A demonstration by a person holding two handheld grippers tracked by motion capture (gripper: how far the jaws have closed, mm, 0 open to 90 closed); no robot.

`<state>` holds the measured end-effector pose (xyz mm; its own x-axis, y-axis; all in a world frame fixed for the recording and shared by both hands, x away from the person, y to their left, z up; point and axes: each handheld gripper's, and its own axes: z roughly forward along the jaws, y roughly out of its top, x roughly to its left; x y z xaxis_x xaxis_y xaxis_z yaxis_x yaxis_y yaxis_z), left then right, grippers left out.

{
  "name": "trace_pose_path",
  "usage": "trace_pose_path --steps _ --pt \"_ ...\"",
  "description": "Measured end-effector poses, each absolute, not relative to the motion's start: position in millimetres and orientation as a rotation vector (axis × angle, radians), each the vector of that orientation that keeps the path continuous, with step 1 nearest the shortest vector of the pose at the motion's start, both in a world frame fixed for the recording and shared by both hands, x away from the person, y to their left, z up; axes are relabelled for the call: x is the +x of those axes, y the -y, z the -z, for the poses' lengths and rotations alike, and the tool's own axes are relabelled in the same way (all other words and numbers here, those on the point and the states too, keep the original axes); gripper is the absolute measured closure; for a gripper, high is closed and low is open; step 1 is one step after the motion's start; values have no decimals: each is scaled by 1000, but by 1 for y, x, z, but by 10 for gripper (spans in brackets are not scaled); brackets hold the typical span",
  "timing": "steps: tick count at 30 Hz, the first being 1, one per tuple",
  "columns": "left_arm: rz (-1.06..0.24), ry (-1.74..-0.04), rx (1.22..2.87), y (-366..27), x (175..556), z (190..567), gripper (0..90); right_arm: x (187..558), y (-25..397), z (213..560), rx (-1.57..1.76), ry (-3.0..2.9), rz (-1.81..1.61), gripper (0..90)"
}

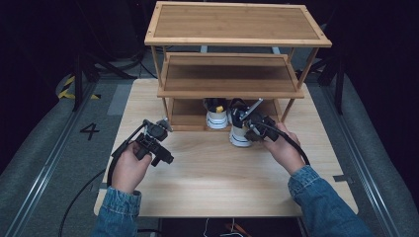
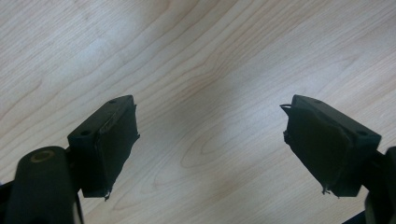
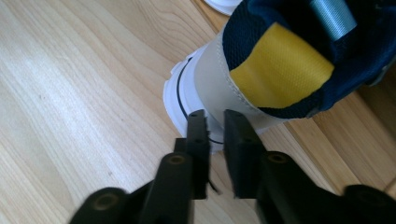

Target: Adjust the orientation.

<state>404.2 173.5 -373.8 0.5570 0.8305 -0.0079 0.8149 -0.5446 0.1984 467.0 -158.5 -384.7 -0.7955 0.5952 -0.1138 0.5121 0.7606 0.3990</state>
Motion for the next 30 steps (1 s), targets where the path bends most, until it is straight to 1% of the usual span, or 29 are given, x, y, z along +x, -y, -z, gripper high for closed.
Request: trace_pose_path --steps 5,6,7,9,13,17,21,22,24,30 --pt "-123 -1439 2590 -183 400 376 171 469 159 384 868 -2719 -524 834" --pt "-136 -1430 2609 -184 399 375 173 470 158 384 862 -2713 -520 835" --pt "-118 -1462 2583 -184 397 376 173 471 158 384 860 -2703 -518 836" --pt "-136 -1437 2593 -187 395 375 173 474 157 384 864 -2696 -514 832" --pt "-147 -1443 2591 -189 393 374 170 479 154 384 846 -2687 -502 816" --pt "-116 -1473 2581 -192 390 377 171 487 154 385 860 -2691 -513 816" --pt "-130 -1468 2579 -198 387 378 172 496 155 388 878 -2666 -485 793" --pt "-119 -1499 2557 -199 385 378 172 497 156 389 882 -2662 -491 787" --pt "-137 -1493 2569 -204 384 377 172 501 158 390 898 -2675 -530 790" --pt "-117 -1533 2541 -212 377 379 172 511 161 393 904 -2671 -562 804"
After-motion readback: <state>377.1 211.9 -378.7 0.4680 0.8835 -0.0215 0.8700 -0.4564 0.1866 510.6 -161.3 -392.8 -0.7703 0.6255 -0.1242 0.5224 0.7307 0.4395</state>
